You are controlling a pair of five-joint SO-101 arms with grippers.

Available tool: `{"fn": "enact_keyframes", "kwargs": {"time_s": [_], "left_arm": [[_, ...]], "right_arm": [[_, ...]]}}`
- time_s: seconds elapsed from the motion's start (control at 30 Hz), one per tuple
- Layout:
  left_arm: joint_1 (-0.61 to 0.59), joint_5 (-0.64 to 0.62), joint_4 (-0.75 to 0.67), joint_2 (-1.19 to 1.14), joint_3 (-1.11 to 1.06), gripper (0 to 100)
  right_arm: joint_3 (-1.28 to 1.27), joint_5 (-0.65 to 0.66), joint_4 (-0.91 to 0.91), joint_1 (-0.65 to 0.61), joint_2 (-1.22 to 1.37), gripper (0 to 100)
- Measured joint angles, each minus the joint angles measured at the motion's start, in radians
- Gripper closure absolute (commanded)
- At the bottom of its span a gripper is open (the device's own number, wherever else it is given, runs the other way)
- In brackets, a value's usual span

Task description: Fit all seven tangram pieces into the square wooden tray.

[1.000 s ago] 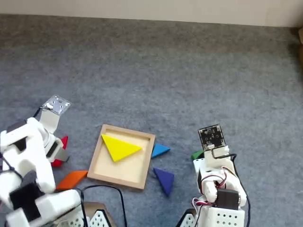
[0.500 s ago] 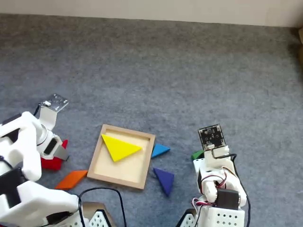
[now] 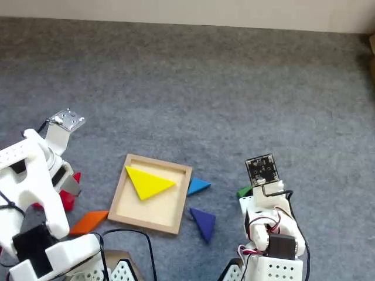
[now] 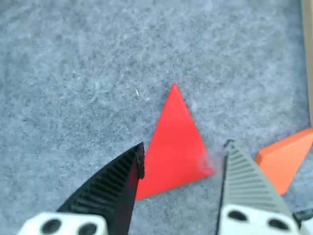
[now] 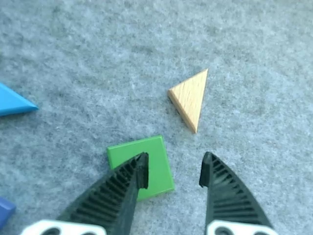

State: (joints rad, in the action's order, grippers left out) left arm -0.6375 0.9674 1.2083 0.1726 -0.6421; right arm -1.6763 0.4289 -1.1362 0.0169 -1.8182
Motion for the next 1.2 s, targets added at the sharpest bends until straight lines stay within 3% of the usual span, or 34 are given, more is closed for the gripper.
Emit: {"fn": "enact_keyframes", "kwargs": {"time_s": [0.23, 0.47, 0.7, 1.2], "left_arm": [[-0.003, 0.126, 0.021, 0.017, 0.000, 71], [-0.097, 0.310, 0.021, 0.017, 0.000, 71], [-0.118, 0.327, 0.021, 0.018, -0.057, 71], [-0.118, 0.327, -0.330, 0.037, -0.249, 71]], "right_arm": [[0.000, 0.000, 0.000, 0.000, 0.000, 81.8], [0.000, 0.000, 0.000, 0.000, 0.000, 81.8], [0.000, 0.000, 0.000, 0.000, 0.000, 81.8], [0.000, 0.000, 0.000, 0.000, 0.000, 81.8]]}}
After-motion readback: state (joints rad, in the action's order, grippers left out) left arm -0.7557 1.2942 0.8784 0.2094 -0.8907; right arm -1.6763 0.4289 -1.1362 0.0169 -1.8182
